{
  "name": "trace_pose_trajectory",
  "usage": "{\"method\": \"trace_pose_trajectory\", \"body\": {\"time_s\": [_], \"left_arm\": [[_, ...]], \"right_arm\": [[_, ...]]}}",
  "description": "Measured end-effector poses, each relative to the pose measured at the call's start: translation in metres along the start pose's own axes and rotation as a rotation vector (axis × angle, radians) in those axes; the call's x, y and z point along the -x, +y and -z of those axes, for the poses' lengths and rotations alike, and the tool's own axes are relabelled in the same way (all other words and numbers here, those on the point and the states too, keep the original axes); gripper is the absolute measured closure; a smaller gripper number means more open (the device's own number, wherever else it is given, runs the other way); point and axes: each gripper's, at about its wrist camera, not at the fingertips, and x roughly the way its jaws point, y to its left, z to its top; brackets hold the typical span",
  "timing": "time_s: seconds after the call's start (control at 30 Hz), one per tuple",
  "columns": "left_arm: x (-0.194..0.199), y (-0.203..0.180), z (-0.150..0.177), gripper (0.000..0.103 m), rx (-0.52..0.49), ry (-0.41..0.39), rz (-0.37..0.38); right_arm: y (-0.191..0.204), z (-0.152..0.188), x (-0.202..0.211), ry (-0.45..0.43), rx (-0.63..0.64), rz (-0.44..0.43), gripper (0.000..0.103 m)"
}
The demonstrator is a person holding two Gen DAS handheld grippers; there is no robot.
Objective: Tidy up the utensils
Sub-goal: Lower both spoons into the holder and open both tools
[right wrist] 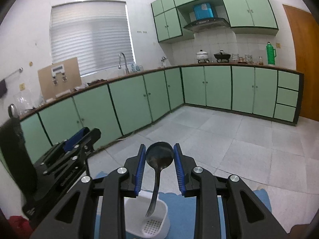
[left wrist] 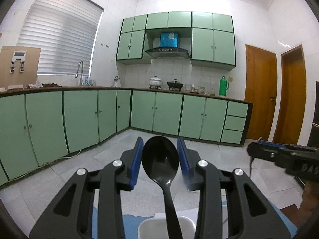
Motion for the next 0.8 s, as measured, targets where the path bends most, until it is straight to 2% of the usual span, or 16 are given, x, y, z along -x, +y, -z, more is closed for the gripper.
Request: {"method": "trace_pose_trajectory", "body": {"time_s": [0.23, 0.3, 0.37, 0.43, 0.5, 0.57, 0.7, 0.8], "left_arm": [[-0.006, 0.009, 0.024, 0.068, -0.002, 0.072, 0.004], [-0.001, 0.01, 0.026, 0.061, -0.004, 0.082, 0.0], [0.006, 0.012, 0.026, 0.059, -0.005, 0.088, -0.003], [0.017, 0.012, 0.026, 0.058, -0.015, 0.102, -0.009], [0.033, 0.012, 0.028, 0.051, -0.017, 0.129, -0.025], [0.048, 0.013, 0.033, 0.047, -0.004, 0.159, -0.02], [0.091, 0.009, 0.061, 0.042, -0.003, 0.252, -0.027], [0.123, 0.007, 0.092, 0.041, -0.012, 0.334, -0.031]], "right_arm": [[0.0, 0.024, -0.02, 0.085, -0.005, 0.002, 0.074], [-0.001, 0.03, -0.017, 0.087, -0.021, 0.001, 0.071], [-0.005, 0.033, -0.01, 0.086, -0.046, 0.002, 0.066], [-0.008, 0.037, 0.0, 0.087, -0.061, 0.009, 0.063], [-0.011, 0.044, 0.015, 0.088, -0.074, 0.02, 0.054], [-0.014, 0.057, 0.033, 0.098, -0.094, 0.033, 0.05], [-0.017, 0.094, 0.069, 0.139, -0.157, 0.058, 0.044], [-0.014, 0.135, 0.093, 0.2, -0.201, 0.084, 0.043]]}}
